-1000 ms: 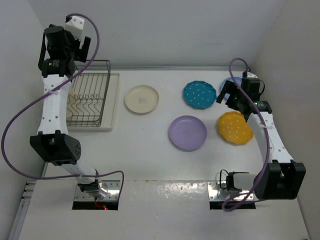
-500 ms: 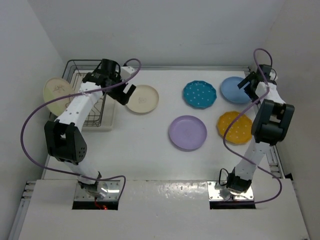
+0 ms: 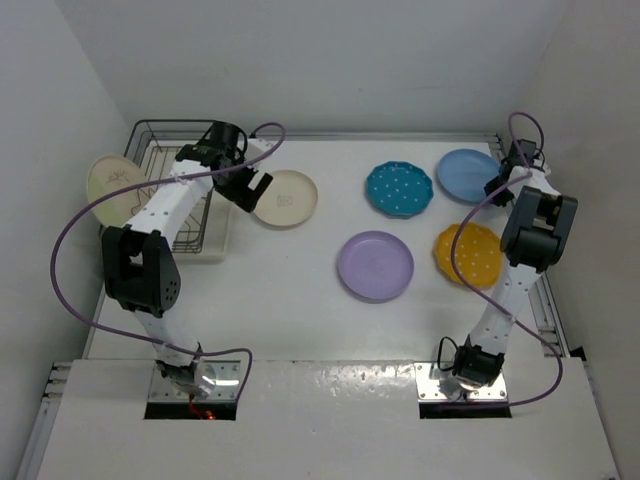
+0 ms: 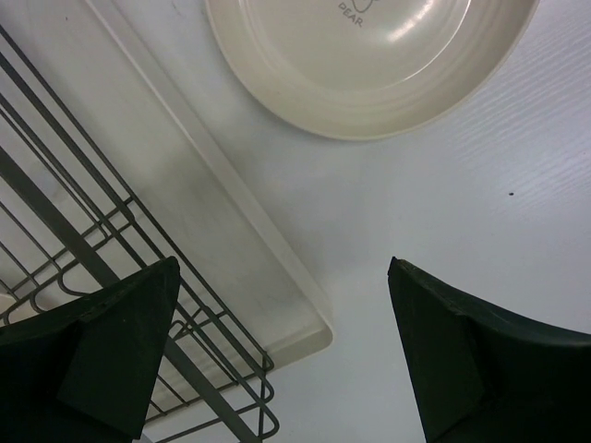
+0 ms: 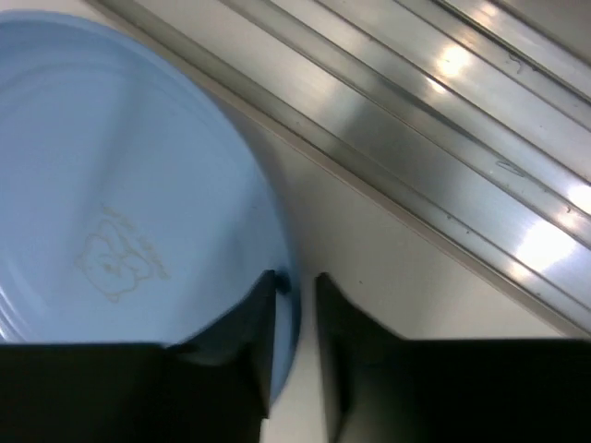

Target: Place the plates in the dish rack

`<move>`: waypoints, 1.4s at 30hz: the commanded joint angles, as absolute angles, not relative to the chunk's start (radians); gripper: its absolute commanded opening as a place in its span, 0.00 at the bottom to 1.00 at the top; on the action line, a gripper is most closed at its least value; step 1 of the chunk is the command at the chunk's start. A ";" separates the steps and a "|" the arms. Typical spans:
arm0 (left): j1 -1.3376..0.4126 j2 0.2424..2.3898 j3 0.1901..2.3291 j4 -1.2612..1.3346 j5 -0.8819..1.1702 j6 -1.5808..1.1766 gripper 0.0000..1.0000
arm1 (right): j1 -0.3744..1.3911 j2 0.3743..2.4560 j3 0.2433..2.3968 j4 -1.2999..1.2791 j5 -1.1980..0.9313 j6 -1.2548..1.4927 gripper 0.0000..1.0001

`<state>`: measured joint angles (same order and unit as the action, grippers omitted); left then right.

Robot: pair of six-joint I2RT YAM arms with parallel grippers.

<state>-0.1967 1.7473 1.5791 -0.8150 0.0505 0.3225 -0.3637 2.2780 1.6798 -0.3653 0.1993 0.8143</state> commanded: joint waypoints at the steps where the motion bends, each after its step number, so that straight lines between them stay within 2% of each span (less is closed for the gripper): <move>1: -0.195 1.738 1.634 -0.805 0.043 0.310 1.00 | -0.368 2.258 1.658 -0.330 0.189 0.839 0.17; 4: -0.204 1.738 1.624 -0.805 0.043 0.310 1.00 | -0.370 2.246 1.651 -0.340 0.195 0.833 0.00; 12: -0.204 1.654 1.563 -0.805 0.025 0.319 1.00 | -0.370 2.132 1.635 -0.310 0.179 0.772 0.00; 21: -0.195 1.533 1.511 -0.805 0.113 0.319 1.00 | -0.235 1.749 1.536 -0.204 0.316 0.580 0.00; 28: -0.186 1.445 1.489 -0.805 0.414 0.319 1.00 | 0.059 1.432 1.209 -0.074 0.269 0.388 0.00; 32: -0.186 1.408 1.489 -0.825 0.572 0.331 1.00 | 0.314 1.388 1.120 -0.109 0.264 0.368 0.00; 36: -0.186 1.385 1.439 -0.834 0.763 0.360 1.00 | 0.465 1.367 1.030 -0.098 0.204 0.416 0.00; 42: -0.196 1.428 1.322 -0.759 0.712 0.328 1.00 | 0.644 1.364 0.996 -0.069 0.189 0.474 0.00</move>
<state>-0.1913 1.4067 1.3487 -0.7986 0.6754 0.3313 0.6018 1.3922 0.9852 -0.1665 0.2031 0.4229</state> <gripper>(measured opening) 0.997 0.022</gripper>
